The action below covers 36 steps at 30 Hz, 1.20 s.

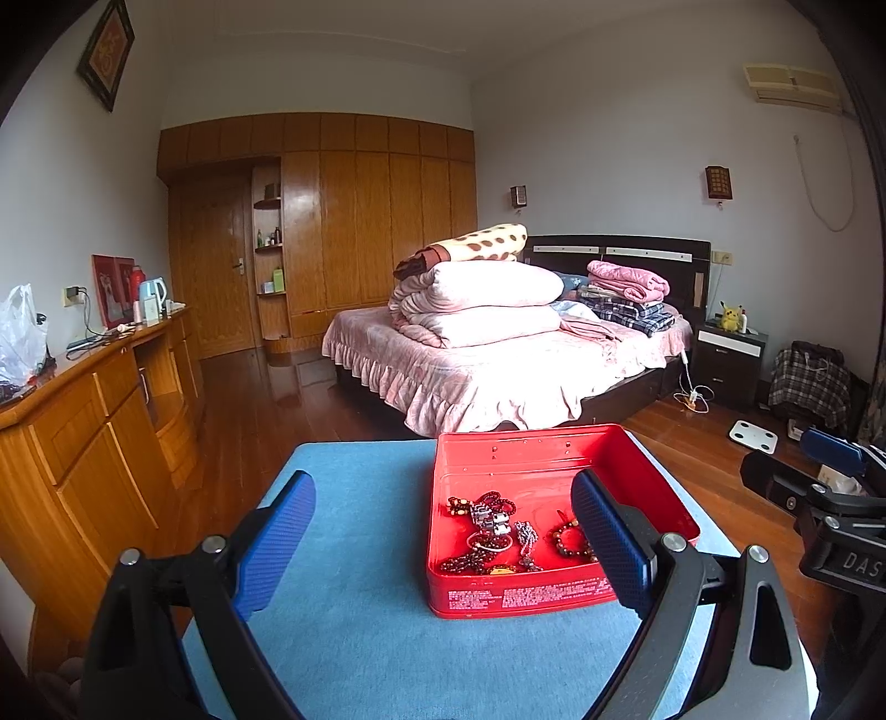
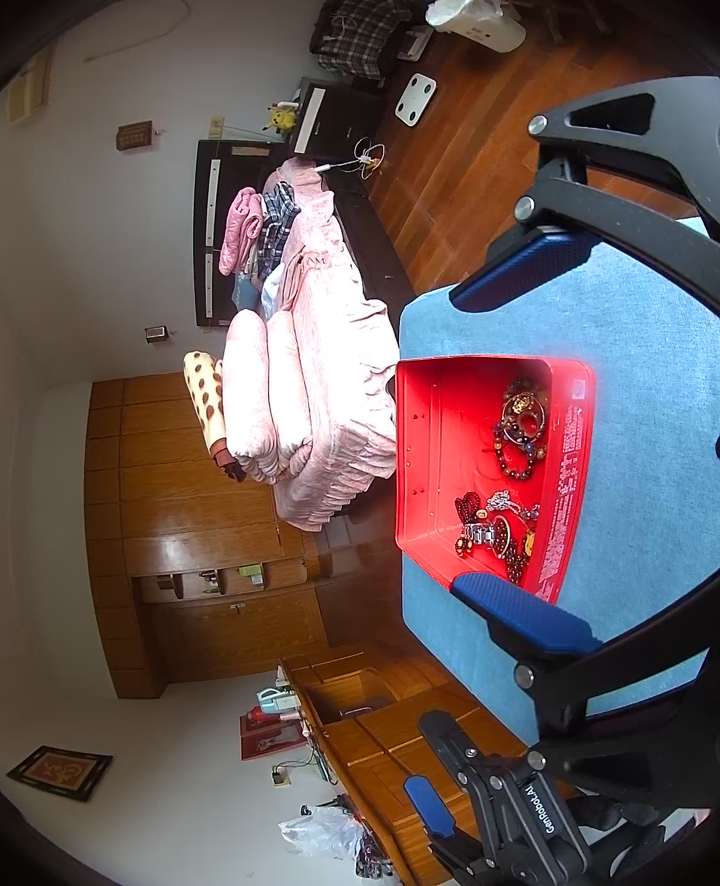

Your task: Organize jewelry

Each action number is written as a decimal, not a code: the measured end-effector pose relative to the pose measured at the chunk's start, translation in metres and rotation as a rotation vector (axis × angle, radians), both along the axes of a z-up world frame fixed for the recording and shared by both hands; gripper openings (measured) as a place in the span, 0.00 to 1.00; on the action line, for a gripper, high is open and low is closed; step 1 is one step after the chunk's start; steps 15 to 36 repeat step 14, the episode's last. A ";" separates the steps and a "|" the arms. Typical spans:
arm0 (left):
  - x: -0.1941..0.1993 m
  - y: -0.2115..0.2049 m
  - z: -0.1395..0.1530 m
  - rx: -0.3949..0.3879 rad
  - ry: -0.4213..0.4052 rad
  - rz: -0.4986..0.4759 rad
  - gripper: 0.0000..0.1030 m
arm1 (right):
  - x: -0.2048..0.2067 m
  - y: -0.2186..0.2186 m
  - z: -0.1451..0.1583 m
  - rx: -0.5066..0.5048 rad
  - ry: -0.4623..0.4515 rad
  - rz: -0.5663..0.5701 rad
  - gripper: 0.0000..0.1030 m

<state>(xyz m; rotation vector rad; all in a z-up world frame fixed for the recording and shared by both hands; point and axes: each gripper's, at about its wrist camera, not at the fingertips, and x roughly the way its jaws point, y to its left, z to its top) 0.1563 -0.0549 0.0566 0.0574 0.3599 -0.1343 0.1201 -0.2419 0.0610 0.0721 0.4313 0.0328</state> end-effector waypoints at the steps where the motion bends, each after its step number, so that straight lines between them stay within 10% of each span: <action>1: 0.000 0.000 0.000 0.002 -0.002 0.003 0.89 | 0.000 0.000 0.000 0.001 0.000 0.001 0.90; 36: 0.000 0.002 0.001 0.003 0.000 0.003 0.89 | 0.002 -0.001 0.000 0.001 0.001 0.002 0.90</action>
